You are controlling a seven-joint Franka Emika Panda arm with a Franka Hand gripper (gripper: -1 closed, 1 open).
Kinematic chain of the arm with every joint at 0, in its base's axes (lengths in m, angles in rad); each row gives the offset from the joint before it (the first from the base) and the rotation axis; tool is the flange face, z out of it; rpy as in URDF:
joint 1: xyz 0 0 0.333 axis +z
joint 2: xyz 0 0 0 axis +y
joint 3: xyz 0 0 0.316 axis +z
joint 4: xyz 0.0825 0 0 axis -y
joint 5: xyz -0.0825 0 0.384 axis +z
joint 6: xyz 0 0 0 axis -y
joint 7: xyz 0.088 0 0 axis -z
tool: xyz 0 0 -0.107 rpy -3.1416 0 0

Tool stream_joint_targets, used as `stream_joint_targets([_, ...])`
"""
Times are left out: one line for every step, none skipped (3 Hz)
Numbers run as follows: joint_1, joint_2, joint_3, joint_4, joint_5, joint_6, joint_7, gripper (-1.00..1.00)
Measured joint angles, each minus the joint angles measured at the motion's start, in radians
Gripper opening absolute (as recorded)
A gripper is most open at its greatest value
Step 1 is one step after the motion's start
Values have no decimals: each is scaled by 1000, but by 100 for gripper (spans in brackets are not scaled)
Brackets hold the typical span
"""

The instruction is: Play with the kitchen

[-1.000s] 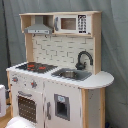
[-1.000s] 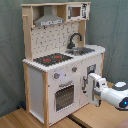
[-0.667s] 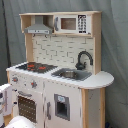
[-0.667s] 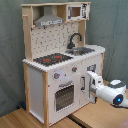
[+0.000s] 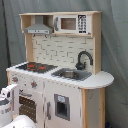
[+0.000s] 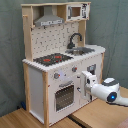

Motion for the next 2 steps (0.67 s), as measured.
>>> stream_joint_targets([-59,0,1,17,-29,77,-1,100])
stream_joint_targets([-135,0,13,41,-43,148,-8,100])
